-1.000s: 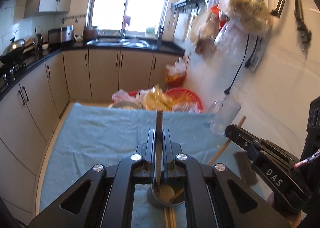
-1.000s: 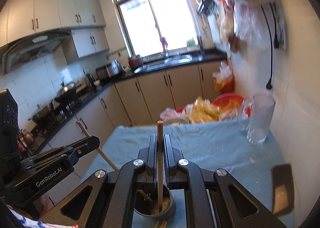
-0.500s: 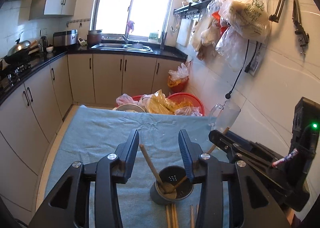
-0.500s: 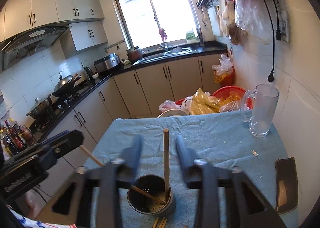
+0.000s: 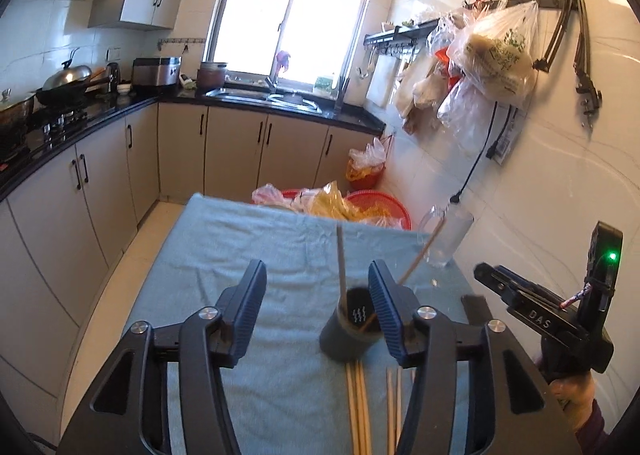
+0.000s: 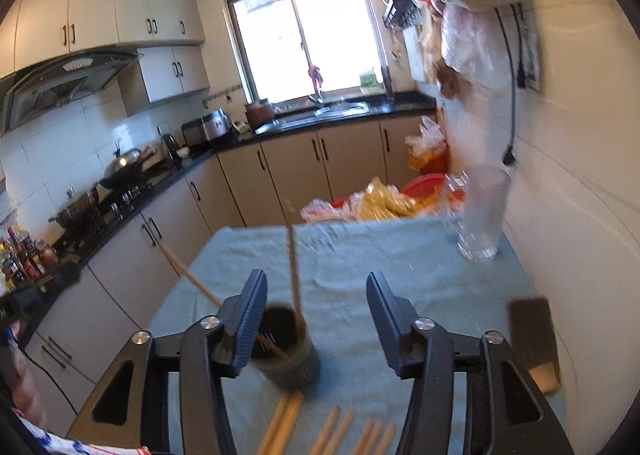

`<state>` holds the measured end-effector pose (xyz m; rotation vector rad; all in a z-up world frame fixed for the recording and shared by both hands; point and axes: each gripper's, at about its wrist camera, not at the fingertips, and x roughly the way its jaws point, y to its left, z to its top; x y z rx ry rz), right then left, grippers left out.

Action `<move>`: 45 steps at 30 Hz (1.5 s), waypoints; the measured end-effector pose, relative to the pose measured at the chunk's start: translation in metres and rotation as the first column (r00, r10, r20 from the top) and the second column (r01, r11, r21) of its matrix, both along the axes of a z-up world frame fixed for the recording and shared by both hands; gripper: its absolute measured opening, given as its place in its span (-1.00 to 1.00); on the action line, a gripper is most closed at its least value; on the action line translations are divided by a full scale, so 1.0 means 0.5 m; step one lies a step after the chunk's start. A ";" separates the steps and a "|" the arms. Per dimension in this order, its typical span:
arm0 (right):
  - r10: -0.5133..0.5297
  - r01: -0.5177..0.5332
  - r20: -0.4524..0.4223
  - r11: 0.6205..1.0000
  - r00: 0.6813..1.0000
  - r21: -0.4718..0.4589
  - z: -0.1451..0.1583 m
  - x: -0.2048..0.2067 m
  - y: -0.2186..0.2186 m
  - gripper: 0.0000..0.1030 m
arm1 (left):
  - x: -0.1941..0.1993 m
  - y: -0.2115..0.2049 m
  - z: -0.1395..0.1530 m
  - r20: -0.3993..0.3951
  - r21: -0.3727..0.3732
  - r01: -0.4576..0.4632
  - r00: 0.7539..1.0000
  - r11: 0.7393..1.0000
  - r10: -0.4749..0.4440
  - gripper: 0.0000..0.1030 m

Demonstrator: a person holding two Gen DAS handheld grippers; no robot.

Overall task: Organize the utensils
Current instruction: 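Move both open grippers back down to the remaining chopsticks, then close the left gripper on a chopstick while the right gripper grasps another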

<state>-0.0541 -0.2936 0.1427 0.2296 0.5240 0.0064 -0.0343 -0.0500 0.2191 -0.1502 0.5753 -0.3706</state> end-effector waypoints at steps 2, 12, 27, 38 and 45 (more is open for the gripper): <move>-0.002 0.003 -0.049 1.000 0.999 0.004 -0.038 -0.024 -0.013 0.14 | -0.015 -0.001 -0.029 -0.027 0.016 0.013 1.000 1.000 -0.013 0.08; -0.001 0.030 -0.326 0.996 0.946 0.085 -0.288 -0.114 -0.070 0.05 | -0.032 -0.118 -0.292 -0.302 0.153 0.194 0.943 0.969 -0.141 0.06; 0.044 -0.041 -0.366 0.999 0.929 0.016 -0.362 -0.109 -0.009 -0.34 | 0.005 -0.206 -0.400 -0.401 0.215 0.301 0.894 0.929 -0.197 -0.69; 0.017 -0.020 -0.384 1.000 0.923 -0.006 -0.365 -0.092 -0.015 -0.75 | 0.040 -0.219 -0.413 -0.428 0.216 0.257 0.892 0.942 -0.145 -0.87; 0.018 -0.016 -0.412 1.000 0.911 0.008 -0.364 -0.114 -0.034 -0.82 | 0.022 -0.163 -0.410 -0.485 0.173 0.210 0.868 0.962 -0.102 -0.87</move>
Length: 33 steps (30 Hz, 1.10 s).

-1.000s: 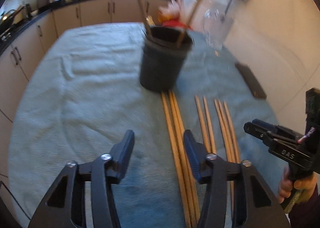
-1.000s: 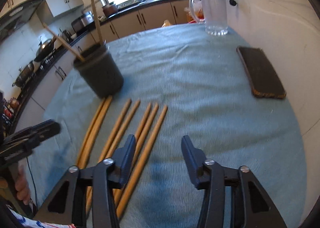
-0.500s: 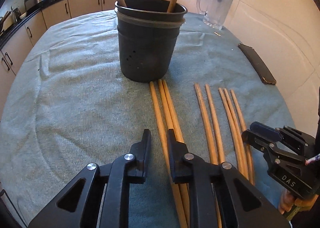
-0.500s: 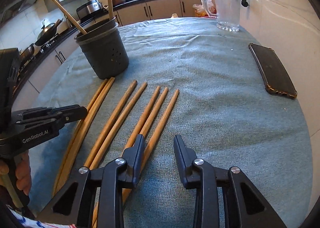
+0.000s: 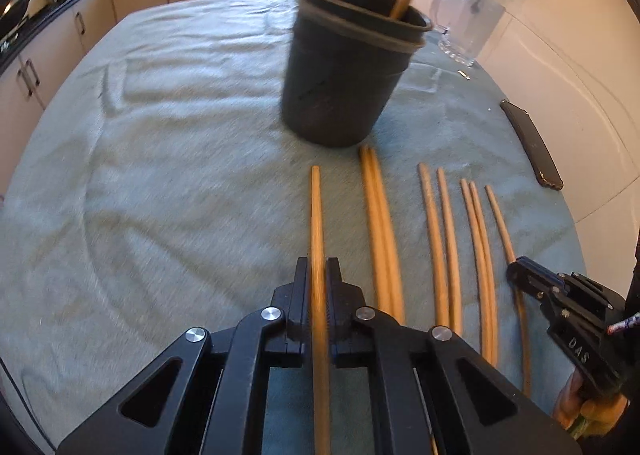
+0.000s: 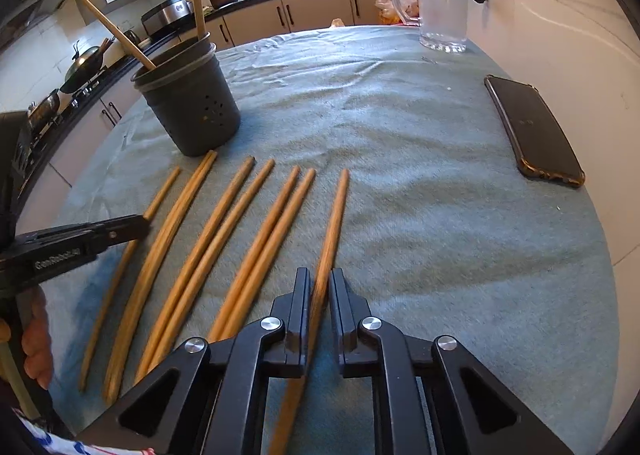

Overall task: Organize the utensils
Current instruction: 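Close the left gripper on a chopstick while the right gripper grasps another, then raise both held chopsticks upright and carry them above the black holder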

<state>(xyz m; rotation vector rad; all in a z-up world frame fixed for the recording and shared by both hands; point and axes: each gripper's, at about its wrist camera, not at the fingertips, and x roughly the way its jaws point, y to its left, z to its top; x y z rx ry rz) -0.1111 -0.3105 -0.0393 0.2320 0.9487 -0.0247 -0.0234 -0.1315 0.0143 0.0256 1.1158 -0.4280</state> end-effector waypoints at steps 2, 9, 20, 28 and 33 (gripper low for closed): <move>0.002 -0.002 -0.017 1.000 1.000 -0.013 0.001 -0.017 -0.005 -0.82 | -0.017 0.019 0.002 -0.015 -0.004 0.000 1.000 1.000 0.000 -0.87; 0.001 -0.002 -0.042 1.000 0.999 -0.026 0.006 -0.072 -0.030 -0.81 | -0.058 0.045 0.006 -0.038 0.048 0.055 0.998 0.997 -0.053 -0.87; -0.011 0.006 -0.087 0.998 0.996 -0.065 0.008 -0.022 -0.043 -0.60 | 0.003 0.022 0.004 -0.077 0.074 0.045 0.996 0.996 -0.039 -0.84; 0.013 -0.030 -0.141 0.993 0.990 -0.113 0.008 0.050 -0.042 -0.60 | 0.039 -0.009 0.000 -0.063 0.091 0.040 0.997 0.995 -0.035 -0.84; 0.018 -0.039 -0.158 0.990 0.987 -0.135 0.007 0.082 -0.045 -0.61 | 0.051 -0.023 -0.004 -0.053 0.084 0.043 0.998 0.996 -0.039 -0.84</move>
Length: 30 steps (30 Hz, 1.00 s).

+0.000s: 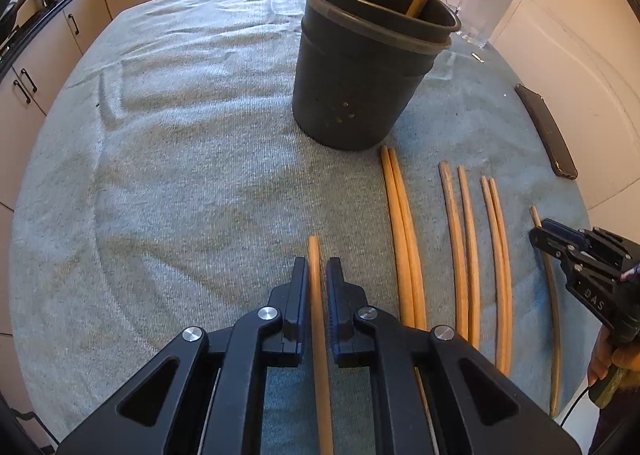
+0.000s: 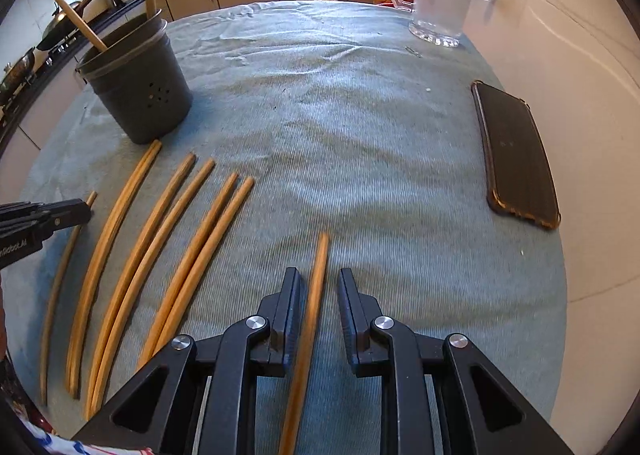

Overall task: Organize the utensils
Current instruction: 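Raise both held chopsticks upright and carry them above the black holder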

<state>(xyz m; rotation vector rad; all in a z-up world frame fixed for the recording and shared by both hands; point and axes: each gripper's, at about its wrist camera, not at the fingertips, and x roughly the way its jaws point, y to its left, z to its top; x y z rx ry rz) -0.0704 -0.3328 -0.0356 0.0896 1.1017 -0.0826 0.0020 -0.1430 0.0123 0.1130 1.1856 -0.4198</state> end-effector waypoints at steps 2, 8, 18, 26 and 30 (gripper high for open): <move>-0.004 0.004 0.001 1.000 1.000 -0.006 0.001 0.005 0.003 -0.67 | 0.001 -0.001 -0.002 0.008 -0.007 0.001 1.000 1.000 -0.001 -0.84; -0.010 0.010 0.034 1.000 0.999 -0.020 0.001 0.001 0.015 -0.88 | -0.010 0.010 0.000 0.047 -0.027 0.000 0.999 1.000 0.001 -0.90; -0.029 0.008 0.222 0.996 0.975 0.092 0.091 -0.069 0.015 -0.89 | -0.081 0.056 0.122 0.218 -0.112 -0.006 0.976 0.994 0.031 -0.90; -0.012 -0.036 0.384 0.992 0.923 0.117 0.188 -0.155 0.053 -0.89 | -0.168 0.078 0.218 0.340 -0.190 0.025 0.940 0.981 0.042 -0.90; -0.002 -0.057 0.430 0.991 0.903 0.123 0.214 -0.188 0.072 -0.89 | -0.221 0.088 0.253 0.406 -0.199 0.045 0.913 0.979 0.041 -0.91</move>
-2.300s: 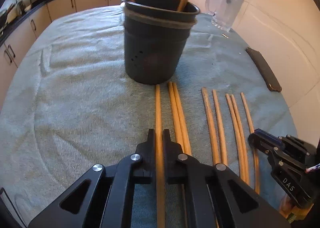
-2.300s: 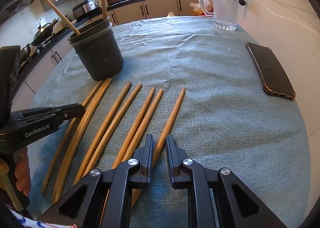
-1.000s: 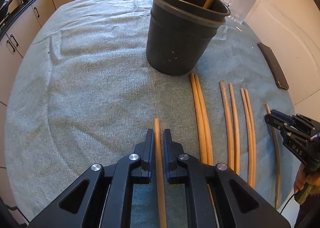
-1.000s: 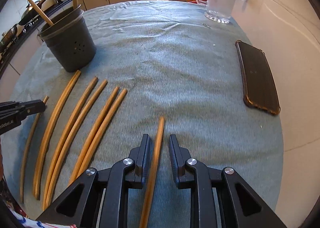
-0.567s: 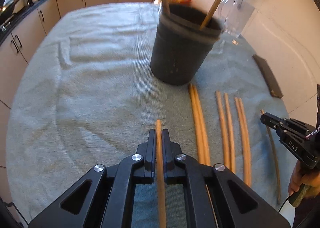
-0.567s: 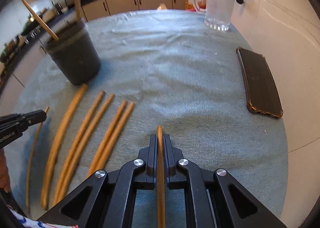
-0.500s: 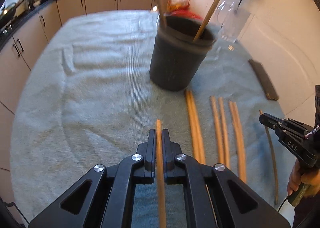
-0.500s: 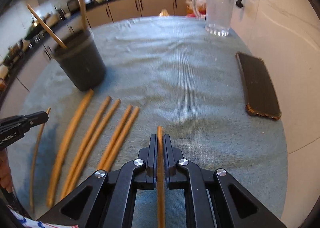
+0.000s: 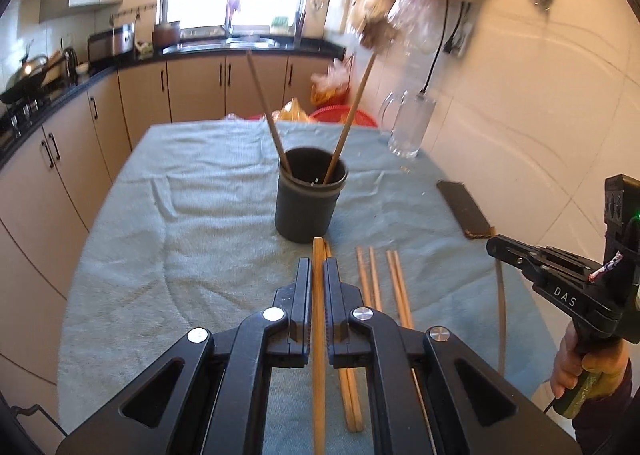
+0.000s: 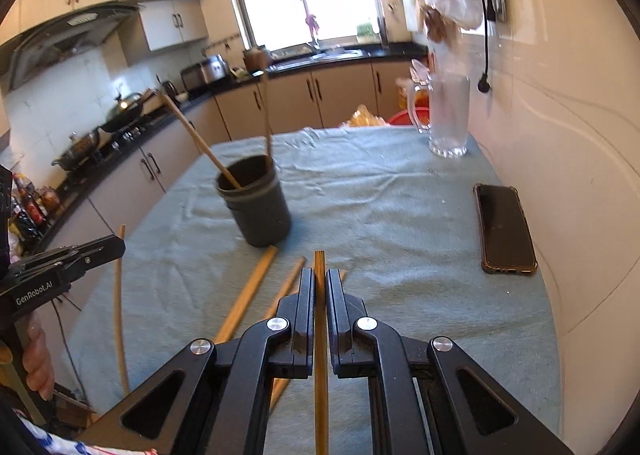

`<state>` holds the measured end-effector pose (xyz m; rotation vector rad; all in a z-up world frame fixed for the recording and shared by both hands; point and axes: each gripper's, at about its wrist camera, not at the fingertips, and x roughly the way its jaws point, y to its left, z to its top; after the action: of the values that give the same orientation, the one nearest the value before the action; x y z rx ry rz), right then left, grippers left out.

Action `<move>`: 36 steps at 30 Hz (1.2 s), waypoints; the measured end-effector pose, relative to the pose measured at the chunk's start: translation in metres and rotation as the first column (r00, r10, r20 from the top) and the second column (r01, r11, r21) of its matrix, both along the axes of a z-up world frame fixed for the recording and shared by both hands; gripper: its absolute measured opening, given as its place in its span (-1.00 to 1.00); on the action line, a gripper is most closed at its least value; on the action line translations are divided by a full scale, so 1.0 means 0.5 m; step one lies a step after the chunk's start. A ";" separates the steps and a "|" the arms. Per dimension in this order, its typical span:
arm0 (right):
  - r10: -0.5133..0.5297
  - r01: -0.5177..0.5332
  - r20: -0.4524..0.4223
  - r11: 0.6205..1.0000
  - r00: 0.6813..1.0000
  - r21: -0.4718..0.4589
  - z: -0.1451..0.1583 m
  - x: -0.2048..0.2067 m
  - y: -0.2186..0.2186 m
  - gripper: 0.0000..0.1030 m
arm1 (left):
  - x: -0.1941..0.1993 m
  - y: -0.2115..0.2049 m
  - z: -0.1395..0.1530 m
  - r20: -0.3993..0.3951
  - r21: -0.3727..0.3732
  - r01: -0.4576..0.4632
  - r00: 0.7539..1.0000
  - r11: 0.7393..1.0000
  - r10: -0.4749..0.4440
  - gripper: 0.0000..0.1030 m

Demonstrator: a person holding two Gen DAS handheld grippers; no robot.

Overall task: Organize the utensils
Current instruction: 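Raise both held chopsticks upright and carry them above the black holder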

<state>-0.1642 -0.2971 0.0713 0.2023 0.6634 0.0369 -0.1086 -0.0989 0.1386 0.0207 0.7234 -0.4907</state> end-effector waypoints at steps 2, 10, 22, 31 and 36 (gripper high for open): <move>0.006 -0.006 0.018 1.000 1.000 0.005 0.007 -0.012 0.001 -0.89 | -0.021 0.003 0.012 0.026 -0.001 0.002 1.000 1.000 -0.002 -0.90; 0.023 -0.024 0.100 1.000 0.995 0.012 0.059 -0.064 0.020 -0.89 | -0.085 0.026 0.057 0.088 -0.046 0.021 0.996 0.999 -0.017 -0.90; 0.061 -0.058 0.148 0.998 0.987 -0.024 0.087 -0.075 0.048 -0.89 | -0.110 0.039 0.095 0.136 -0.088 0.031 0.991 0.996 -0.019 -0.90; 0.068 -0.065 0.180 0.998 0.981 -0.023 0.114 -0.056 0.050 -0.89 | -0.092 0.048 0.135 0.174 -0.128 0.019 0.985 0.992 0.004 -0.90; 0.071 -0.067 0.192 0.997 0.979 -0.026 0.128 -0.032 0.051 -0.89 | -0.069 0.053 0.161 0.200 -0.138 0.001 0.979 0.990 0.027 -0.91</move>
<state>-0.1801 -0.2714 0.1354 0.1543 0.4774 0.1152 -0.1432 -0.0722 0.2191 -0.0628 0.4896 -0.5171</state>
